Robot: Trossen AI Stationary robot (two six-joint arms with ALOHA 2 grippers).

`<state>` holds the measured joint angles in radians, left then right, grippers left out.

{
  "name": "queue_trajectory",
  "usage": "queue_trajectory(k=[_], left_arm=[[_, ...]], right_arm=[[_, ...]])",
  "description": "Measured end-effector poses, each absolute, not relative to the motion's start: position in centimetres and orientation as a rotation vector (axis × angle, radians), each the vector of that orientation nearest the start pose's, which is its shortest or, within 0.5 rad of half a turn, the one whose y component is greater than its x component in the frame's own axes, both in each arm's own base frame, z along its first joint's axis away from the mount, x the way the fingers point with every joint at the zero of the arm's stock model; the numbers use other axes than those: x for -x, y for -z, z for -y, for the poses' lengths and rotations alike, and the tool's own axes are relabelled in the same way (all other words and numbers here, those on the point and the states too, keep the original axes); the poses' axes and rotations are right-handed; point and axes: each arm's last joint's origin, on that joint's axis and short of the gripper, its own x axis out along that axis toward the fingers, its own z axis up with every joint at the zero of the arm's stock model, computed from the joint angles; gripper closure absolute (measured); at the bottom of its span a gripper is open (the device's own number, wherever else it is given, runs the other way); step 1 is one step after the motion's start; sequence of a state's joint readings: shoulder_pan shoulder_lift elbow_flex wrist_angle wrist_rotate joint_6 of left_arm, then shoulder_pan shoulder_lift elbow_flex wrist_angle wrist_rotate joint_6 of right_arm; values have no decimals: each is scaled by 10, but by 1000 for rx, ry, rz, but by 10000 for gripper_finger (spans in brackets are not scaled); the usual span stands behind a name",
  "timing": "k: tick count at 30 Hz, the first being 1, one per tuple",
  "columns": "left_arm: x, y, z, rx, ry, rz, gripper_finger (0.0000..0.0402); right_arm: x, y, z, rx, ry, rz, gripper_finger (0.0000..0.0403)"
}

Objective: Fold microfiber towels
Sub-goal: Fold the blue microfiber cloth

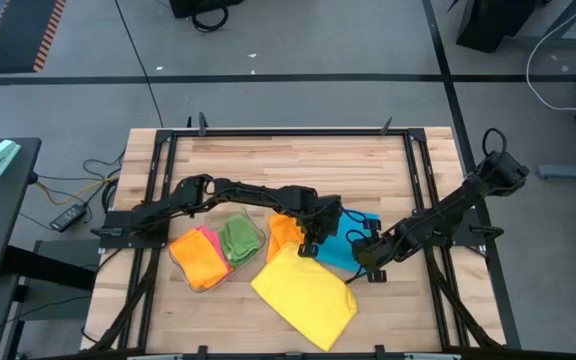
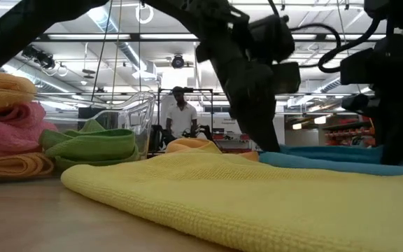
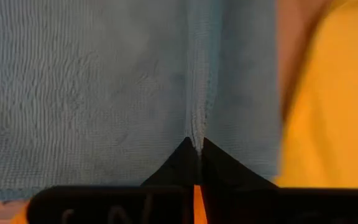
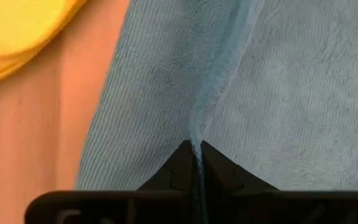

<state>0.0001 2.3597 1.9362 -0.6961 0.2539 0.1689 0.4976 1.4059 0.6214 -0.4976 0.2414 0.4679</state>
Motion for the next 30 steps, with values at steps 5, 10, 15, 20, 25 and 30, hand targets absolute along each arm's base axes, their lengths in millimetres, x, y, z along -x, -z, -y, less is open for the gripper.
queue_trajectory(k=[5, 10, 15, 20, 25, 30], left_arm=[[-499, -154, 3, -30, 275, -1092, 366], [-499, -154, 2, -40, 260, -1084, 359], [-499, -154, 2, -39, 251, -1091, 327], [-499, -154, 3, -33, 239, -1096, 285], [-494, -175, 8, -149, 168, -1076, 267], [-495, -184, 9, -203, 144, -1046, 267]], right_arm=[[-193, -133, -97, 80, 58, -1203, 377], [-191, -129, -95, 85, 59, -1203, 372], [-192, -130, -96, 96, 56, -1202, 324], [-192, -135, -91, 93, 88, -1247, 249], [-195, -161, -87, 154, 161, -1288, 200], [-190, -186, -82, 201, 231, -1242, 184]])
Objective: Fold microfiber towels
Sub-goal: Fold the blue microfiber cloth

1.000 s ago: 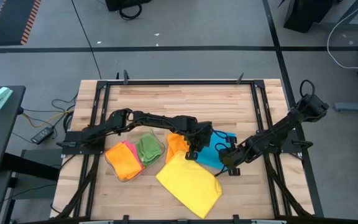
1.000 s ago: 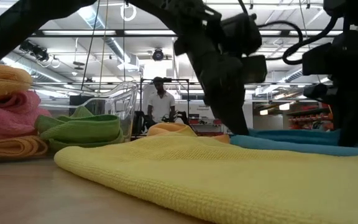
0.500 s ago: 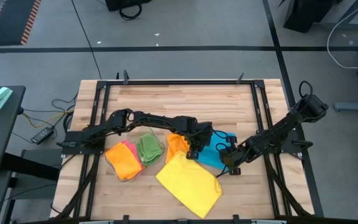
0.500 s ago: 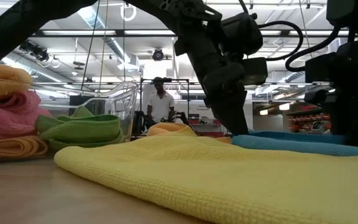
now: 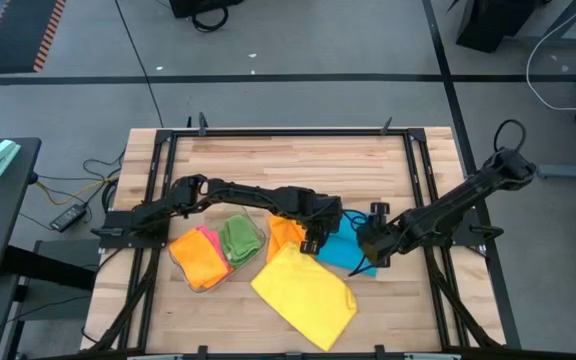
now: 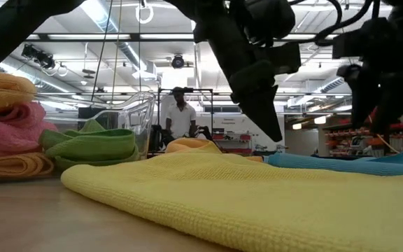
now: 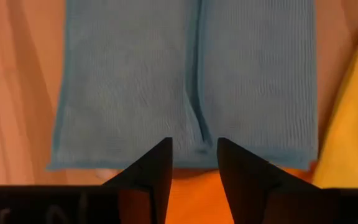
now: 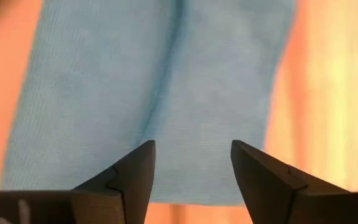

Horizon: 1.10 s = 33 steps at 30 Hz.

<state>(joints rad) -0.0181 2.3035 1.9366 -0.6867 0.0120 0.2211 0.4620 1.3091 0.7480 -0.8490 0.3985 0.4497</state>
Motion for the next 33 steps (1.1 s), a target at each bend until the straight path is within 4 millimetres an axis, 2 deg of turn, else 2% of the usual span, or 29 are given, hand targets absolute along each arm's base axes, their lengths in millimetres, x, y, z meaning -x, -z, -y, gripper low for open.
queue_trajectory(k=[6, 9, 16, 21, 25, 28, 33], left_arm=[[-495, -184, -5, -171, 118, -1039, 278], [-496, -185, -7, -141, 151, -1021, 280], [-494, -186, 30, -236, 360, -1000, 277], [-491, -186, 56, -350, 417, -995, 246], [-489, -185, 71, -438, 407, -1000, 206], [-490, -180, 78, -487, 351, -1003, 179], [-492, -169, 84, -477, 326, -1020, 165]], right_arm=[[-169, -195, -70, 106, 278, -1117, 182], [-162, -195, -70, 57, 244, -1055, 185], [-167, -187, -96, 94, 47, -914, 196], [-164, -169, -113, 183, -15, -971, 197], [-163, -155, -130, 234, -71, -1000, 197], [-168, -147, -138, 238, -38, -1015, 195], [-178, -141, -146, 246, 27, -1020, 189]])
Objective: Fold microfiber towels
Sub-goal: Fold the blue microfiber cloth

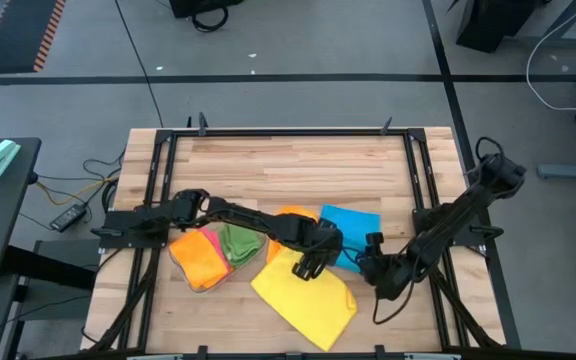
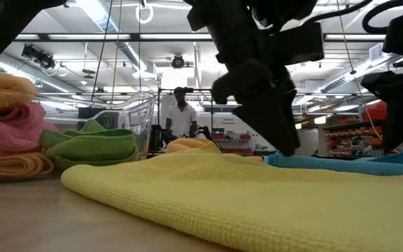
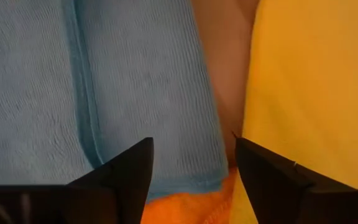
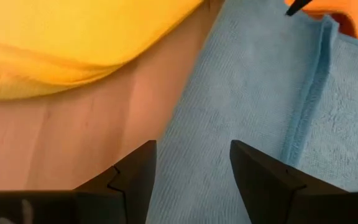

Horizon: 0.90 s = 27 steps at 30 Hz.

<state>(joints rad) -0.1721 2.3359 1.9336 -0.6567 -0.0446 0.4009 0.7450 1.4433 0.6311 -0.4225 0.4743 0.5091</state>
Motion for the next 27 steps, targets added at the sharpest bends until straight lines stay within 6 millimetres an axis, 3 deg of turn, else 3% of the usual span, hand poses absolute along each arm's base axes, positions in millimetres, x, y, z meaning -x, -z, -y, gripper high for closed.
queue_trajectory(k=[8, 13, 18, 23, 27], left_arm=[[-494, -146, 92, -474, 248, -1072, 192], [-492, -144, 92, -500, 183, -1099, 220], [-493, -144, 91, -454, 154, -1100, 279], [-492, -143, 91, -377, 143, -1114, 376], [-491, -152, 93, -270, 168, -1129, 380]], right_arm=[[-180, -143, -147, 230, 71, -985, 191], [-182, -143, -150, 219, 70, -955, 195], [-186, -140, -154, 204, 78, -909, 196], [-193, -132, -159, 195, 109, -868, 196], [-197, -125, -162, 193, 118, -857, 196]])
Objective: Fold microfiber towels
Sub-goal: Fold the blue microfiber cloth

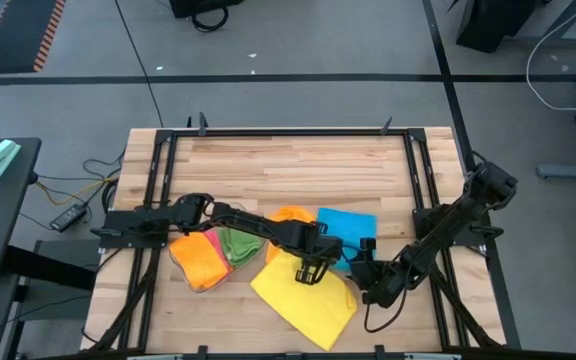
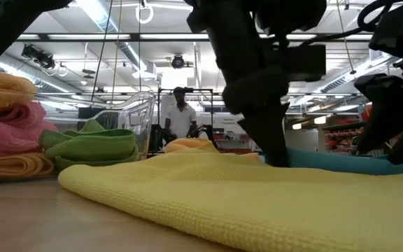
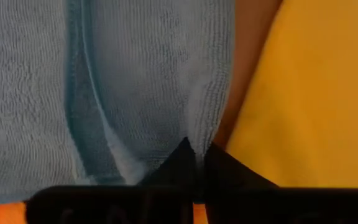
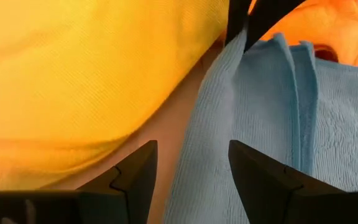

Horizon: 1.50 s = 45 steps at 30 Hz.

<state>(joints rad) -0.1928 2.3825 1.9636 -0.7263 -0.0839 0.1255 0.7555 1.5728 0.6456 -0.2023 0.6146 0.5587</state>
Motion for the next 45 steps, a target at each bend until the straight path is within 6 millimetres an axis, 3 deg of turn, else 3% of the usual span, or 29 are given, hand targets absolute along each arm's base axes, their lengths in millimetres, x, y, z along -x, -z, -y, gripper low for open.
queue_trajectory(k=[14, 18, 26, 32, 38, 45], left_arm=[[-490, -172, 87, -119, 138, -1184, 381], [-490, -172, 82, -93, 117, -1201, 370], [-489, -172, 80, -91, 112, -1217, 391], [-488, -171, 76, -89, 103, -1228, 365], [-487, -171, 75, -93, 103, -1244, 390], [-487, -171, 76, -78, 131, -1246, 366]], right_arm=[[-204, -111, -172, 277, 130, -857, 196], [-201, -109, -173, 275, 139, -873, 196], [-186, -106, -172, 300, 188, -946, 202], [-181, -105, -173, 321, 178, -964, 243], [-178, -106, -172, 307, 170, -1007, 299], [-171, -120, -166, 268, 139, -1067, 347]])
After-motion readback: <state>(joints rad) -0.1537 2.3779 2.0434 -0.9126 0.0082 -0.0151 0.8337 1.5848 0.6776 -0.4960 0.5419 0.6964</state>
